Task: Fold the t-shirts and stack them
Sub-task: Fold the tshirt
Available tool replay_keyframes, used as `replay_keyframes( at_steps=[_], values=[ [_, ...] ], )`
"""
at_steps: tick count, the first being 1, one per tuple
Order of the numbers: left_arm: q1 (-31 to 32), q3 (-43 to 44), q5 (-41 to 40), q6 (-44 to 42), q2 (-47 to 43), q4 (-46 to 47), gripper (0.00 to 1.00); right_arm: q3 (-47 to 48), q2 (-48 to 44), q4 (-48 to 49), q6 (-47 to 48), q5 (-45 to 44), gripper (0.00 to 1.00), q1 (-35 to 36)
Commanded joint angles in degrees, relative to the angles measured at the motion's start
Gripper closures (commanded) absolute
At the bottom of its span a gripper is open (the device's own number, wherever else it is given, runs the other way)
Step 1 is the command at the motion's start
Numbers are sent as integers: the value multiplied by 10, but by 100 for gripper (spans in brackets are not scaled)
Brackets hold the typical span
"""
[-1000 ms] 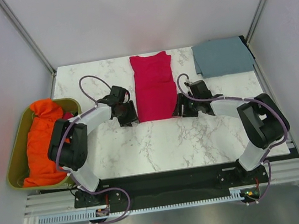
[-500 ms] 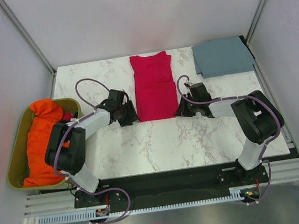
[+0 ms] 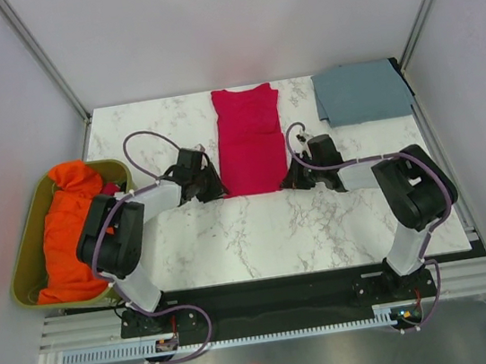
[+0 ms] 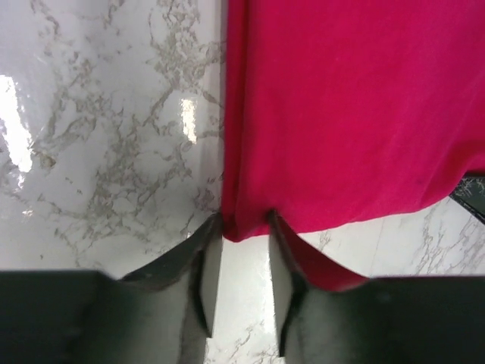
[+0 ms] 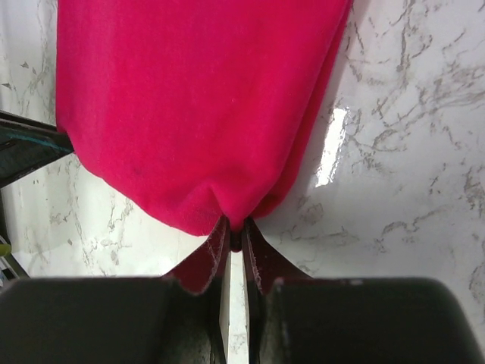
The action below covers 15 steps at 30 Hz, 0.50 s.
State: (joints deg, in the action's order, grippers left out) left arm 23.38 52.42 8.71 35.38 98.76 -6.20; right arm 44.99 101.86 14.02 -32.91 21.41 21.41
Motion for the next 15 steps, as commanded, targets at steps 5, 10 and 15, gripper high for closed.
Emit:
replay_keyframes(
  at_steps=[5,10,15],
  values=[
    [3,-34,14,20,21,57,90,-22,24,-30,21,8,93,-1],
    [7,-71,2,23,-51,53,98,-54,-10,-24,4,29,100,-16],
    [27,-87,-1,21,-173,-29,98,-120,-121,-35,-44,22,100,9]
  ],
)
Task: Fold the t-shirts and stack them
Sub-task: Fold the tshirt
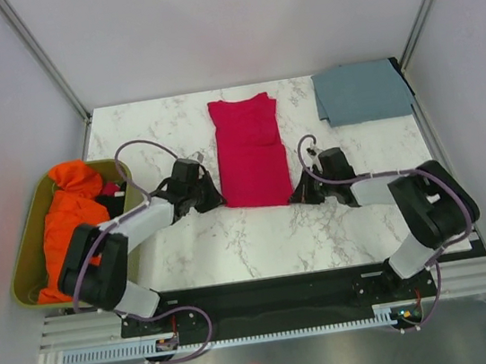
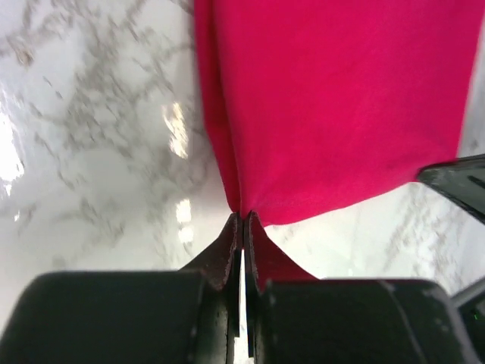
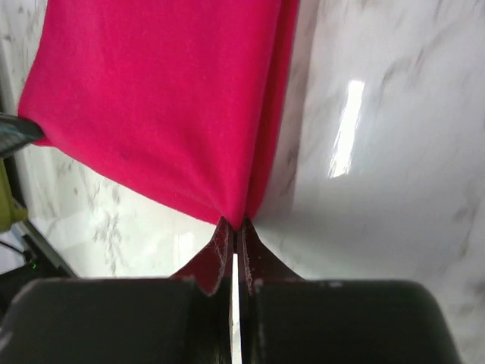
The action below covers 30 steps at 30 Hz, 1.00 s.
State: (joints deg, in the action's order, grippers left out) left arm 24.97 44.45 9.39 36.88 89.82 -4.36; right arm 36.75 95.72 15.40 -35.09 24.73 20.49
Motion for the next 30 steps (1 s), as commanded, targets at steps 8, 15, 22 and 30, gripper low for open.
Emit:
replay_keyframes(
  at_steps=[8,15,22,30],
  values=[
    [64,-44,-4,36,-256,-175,98,-78,-348,-204,-87,-95,100,96],
    [89,-2,-36,72,-366,-299,98,-7,-437,-389,-62,-125,100,100],
    [88,92,-52,47,-340,-352,98,92,-401,-459,-24,-192,100,100],
    [79,173,-56,15,-247,-359,98,192,-296,-466,19,-238,100,98]
  ],
)
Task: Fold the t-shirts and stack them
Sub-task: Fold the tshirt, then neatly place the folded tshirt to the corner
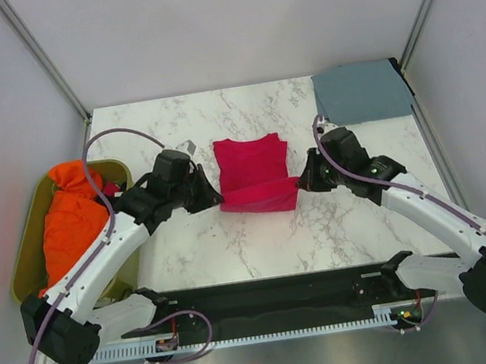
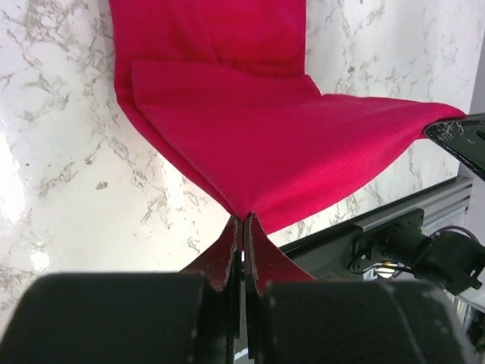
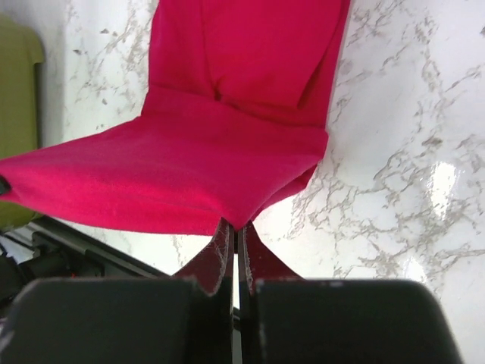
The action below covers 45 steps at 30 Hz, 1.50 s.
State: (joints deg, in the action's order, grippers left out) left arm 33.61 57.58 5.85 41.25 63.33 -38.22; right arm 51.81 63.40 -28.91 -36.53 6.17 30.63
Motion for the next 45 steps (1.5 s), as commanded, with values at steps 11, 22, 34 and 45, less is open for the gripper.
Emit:
replay_keyframes(
  at_steps=[11,22,34,45],
  values=[
    [-93,180,21,-100,202,-21,98,145,190,-1,91,-19,100,-69],
    [-176,513,126,-141,595,-41,93,430,539,-23,125,-39,100,-105],
    [-202,716,177,-176,753,-108,36,446,539,-20,97,-144,6,-116],
    [-205,529,156,-202,538,-109,37,300,559,153,103,66,2,-124]
  ],
)
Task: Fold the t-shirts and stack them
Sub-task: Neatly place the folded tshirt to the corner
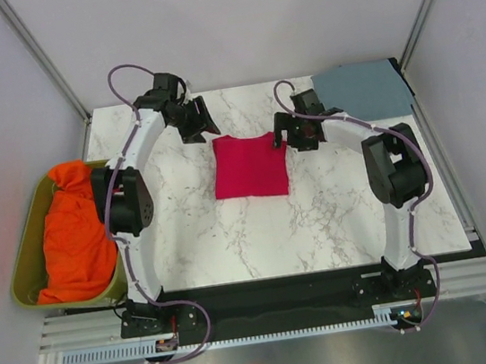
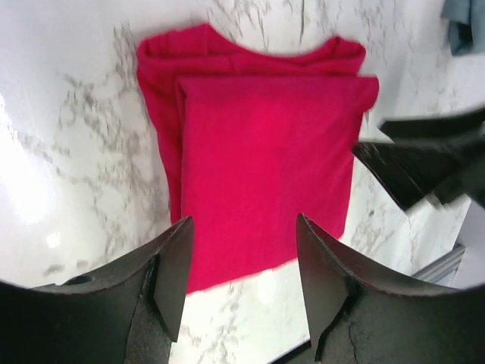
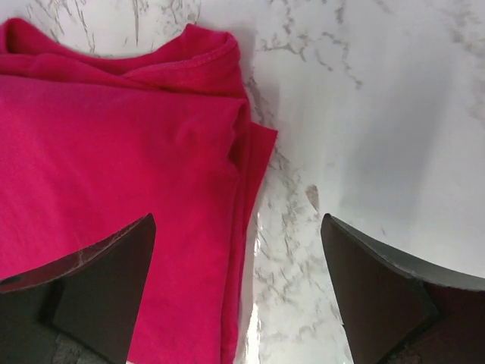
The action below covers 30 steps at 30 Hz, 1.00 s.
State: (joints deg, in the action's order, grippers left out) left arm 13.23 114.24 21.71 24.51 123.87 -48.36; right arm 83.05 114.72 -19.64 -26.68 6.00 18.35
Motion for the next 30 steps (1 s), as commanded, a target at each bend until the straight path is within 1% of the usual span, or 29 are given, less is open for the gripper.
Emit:
replay_keyframes(
  at_steps=[1,3,4,6,7,8,9,10,11,12,13,15,16,20,21,23,24,25,26,27,29,30],
  values=[
    [-1,-68,-2,-38,-80,-7,37,-7,60,77,3,75,2,-2],
    [1,-100,-1,-45,-99,-1,37,20,110,86,0,88,4,-2],
    [1,-129,-2,-53,-114,3,37,33,128,87,-4,95,8,-2],
    [1,-153,-18,-61,-124,18,37,55,172,100,-20,123,13,-2],
    [0,-165,-26,-66,-125,19,37,57,183,115,-28,134,19,0],
    [0,-166,-31,-67,-123,20,38,48,190,131,-52,146,33,1],
    [0,-163,-29,-67,-119,20,38,38,203,150,-62,157,38,3],
    [-1,-156,-21,-64,-116,19,38,31,208,178,-70,168,49,6],
    [-2,-154,-12,-62,-116,20,38,13,212,191,-77,180,57,7],
    [-3,-152,-5,-61,-115,20,38,2,203,214,-88,178,62,8],
    [-3,-151,-6,-61,-116,20,39,-6,200,234,-94,176,78,8],
    [-4,-154,-15,-61,-123,22,39,-12,199,241,-97,179,95,8],
    [-5,-156,-18,-61,-124,22,39,-13,198,252,-99,183,100,8],
    [-7,-161,-20,-61,-132,26,39,-14,184,264,-86,217,100,5],
    [-8,-164,-20,-61,-135,27,39,-13,166,259,-78,219,100,2],
    [-9,-167,-19,-61,-137,27,39,3,142,206,-17,206,100,-5],
    [-10,-167,-18,-61,-137,28,39,16,114,164,13,154,100,-5],
    [-10,-166,-15,-60,-138,28,39,27,103,100,45,120,100,-5],
    [-11,-168,-12,-59,-138,28,39,48,91,74,87,91,100,-8],
    [-12,-167,-8,-58,-139,29,39,56,71,52,107,50,100,-10],
    [-14,-169,-4,-57,-141,31,39,78,46,7,144,10,100,-23],
    [-15,-170,-3,-56,-141,32,39,83,39,-4,152,9,100,-28]
  ],
)
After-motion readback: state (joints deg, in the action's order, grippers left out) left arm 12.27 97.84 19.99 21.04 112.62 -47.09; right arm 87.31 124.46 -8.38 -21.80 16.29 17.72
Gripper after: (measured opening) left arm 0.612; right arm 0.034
